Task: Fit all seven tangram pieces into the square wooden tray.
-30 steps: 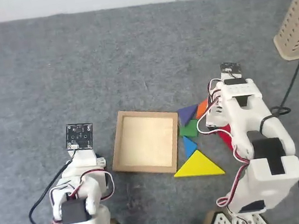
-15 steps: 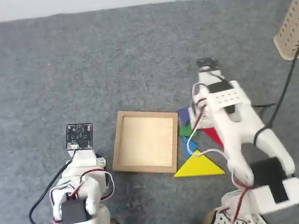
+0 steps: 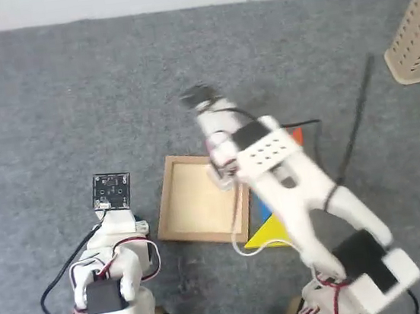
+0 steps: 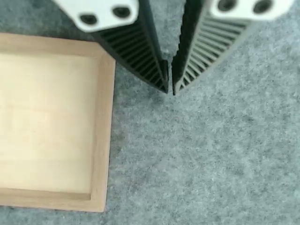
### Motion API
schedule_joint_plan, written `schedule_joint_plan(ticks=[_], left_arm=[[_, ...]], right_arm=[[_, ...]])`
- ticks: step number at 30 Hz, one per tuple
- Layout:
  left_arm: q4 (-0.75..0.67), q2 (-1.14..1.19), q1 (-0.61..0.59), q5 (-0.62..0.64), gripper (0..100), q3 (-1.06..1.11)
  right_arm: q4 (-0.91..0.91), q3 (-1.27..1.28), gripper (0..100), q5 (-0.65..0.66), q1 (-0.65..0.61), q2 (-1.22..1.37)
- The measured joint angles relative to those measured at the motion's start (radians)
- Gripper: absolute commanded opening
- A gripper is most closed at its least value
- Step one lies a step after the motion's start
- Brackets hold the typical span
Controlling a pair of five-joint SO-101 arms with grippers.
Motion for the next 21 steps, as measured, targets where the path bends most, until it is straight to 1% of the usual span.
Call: schedule_joint_plan(ticks=[6, 13, 16, 21], left_arm=[[0.000, 0.000, 0.000, 0.000, 2, 0.000], [0.000, 0.000, 0.000, 0.000, 2, 0.000], [0.000, 0.000, -0.002, 0.000, 2, 0.000], [0.000, 0.000, 0.000, 0.000, 2, 0.000]], right_arm=[[0.003, -0.130, 20.9, 0.233, -0.092, 0.193], [0.084, -0.227, 21.3, 0.494, -0.097, 0.344], [0.126, -0.276, 22.5, 0.522, -0.098, 0.379], [0.169, -0.322, 33.5, 0.522, -0.100, 0.381]])
